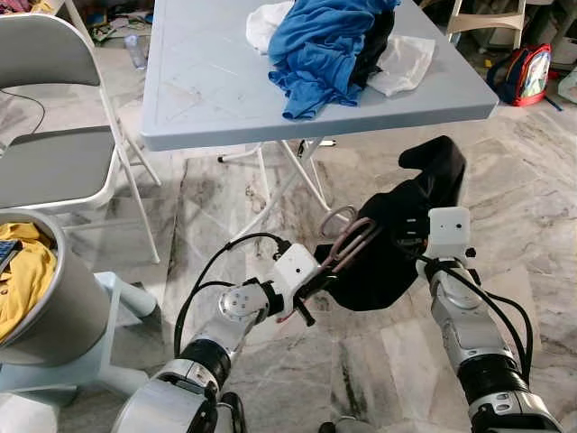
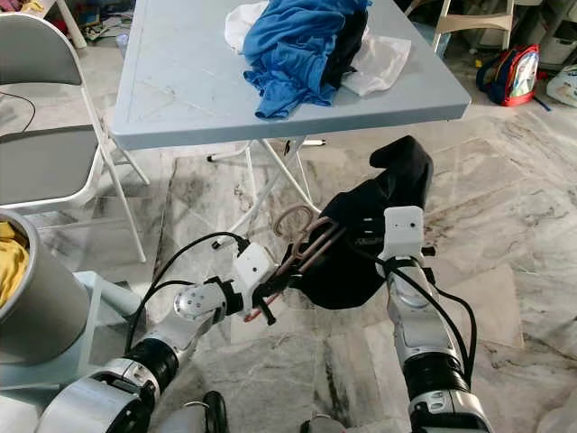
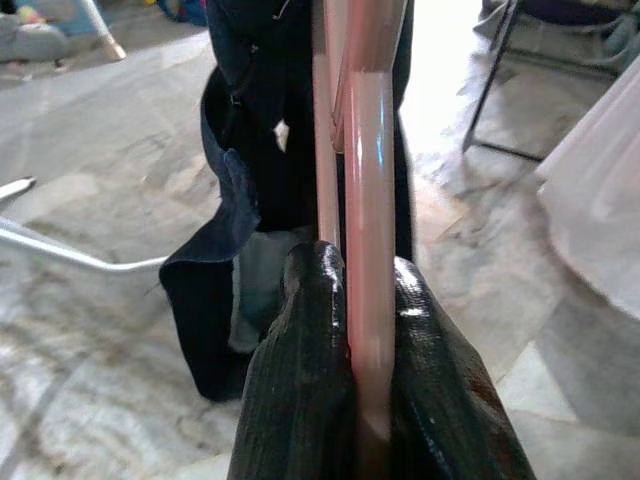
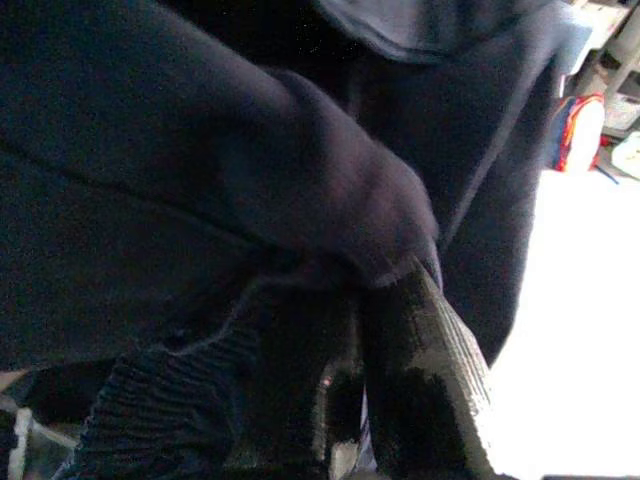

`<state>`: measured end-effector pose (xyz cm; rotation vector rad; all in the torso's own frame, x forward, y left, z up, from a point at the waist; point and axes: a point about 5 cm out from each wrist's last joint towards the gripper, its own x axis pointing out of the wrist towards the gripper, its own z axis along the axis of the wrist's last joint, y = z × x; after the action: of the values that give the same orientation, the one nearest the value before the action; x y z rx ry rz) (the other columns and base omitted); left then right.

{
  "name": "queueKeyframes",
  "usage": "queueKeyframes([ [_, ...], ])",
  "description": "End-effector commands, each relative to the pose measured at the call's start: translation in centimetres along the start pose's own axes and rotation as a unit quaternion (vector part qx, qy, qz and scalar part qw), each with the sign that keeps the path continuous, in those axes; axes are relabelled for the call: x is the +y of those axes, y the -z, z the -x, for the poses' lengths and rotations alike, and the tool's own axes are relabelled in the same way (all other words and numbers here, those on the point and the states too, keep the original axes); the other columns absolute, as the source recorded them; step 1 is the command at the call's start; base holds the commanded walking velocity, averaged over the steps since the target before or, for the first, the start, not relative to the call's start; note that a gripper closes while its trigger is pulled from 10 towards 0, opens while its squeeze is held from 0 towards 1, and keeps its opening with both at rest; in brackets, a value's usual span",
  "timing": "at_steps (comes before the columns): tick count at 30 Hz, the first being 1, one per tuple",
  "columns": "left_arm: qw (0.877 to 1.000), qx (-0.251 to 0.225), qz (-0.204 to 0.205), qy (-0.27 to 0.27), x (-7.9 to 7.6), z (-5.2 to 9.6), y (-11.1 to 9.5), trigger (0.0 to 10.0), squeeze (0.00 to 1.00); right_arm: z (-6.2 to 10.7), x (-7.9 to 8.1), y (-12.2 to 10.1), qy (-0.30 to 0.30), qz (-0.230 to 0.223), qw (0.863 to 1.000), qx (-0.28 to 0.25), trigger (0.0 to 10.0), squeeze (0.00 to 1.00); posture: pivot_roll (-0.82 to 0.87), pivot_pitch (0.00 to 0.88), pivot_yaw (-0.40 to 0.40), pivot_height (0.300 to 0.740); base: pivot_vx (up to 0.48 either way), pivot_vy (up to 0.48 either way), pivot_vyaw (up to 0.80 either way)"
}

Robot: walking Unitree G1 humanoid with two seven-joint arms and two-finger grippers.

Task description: Hang hanger

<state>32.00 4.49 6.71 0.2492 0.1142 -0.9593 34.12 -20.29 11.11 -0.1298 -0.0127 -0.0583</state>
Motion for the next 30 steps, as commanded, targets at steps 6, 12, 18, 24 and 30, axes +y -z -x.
queueKeyframes([
  [6,1.000,0.019,-0.017,0.001,0.0,0.0,0.3,0.0,0.00,-0.4,-1.0,-2.4,0.029,-0.023,0.998,-0.060,0.0,0.00,-0.09,0.182,-0.030,0.740,0.000,0.000,0.00],
  [12,0.998,0.058,-0.030,0.020,-0.4,0.4,1.5,0.0,0.00,-0.8,-1.0,-3.6,0.035,-0.024,0.996,-0.077,0.0,0.00,-0.10,0.187,-0.029,0.740,0.000,0.000,0.00],
  [18,0.990,0.101,-0.068,0.067,-1.1,1.2,2.9,0.0,0.00,-1.4,-0.7,-5.0,0.040,-0.025,0.995,-0.083,0.0,0.00,-0.10,0.192,-0.025,0.740,0.000,0.000,0.00],
  [24,0.980,0.120,-0.110,0.115,-1.6,1.9,3.6,0.0,0.00,-2.1,-0.9,-5.3,0.048,0.008,0.997,-0.065,0.0,0.00,-0.10,0.196,-0.026,0.740,0.000,0.000,0.00],
  [30,0.975,0.124,-0.126,0.134,-1.7,2.4,3.8,0.0,0.00,-2.5,-1.4,-4.4,0.052,0.017,0.998,-0.029,0.0,0.00,-0.09,0.194,-0.030,0.740,0.000,0.000,0.00],
])
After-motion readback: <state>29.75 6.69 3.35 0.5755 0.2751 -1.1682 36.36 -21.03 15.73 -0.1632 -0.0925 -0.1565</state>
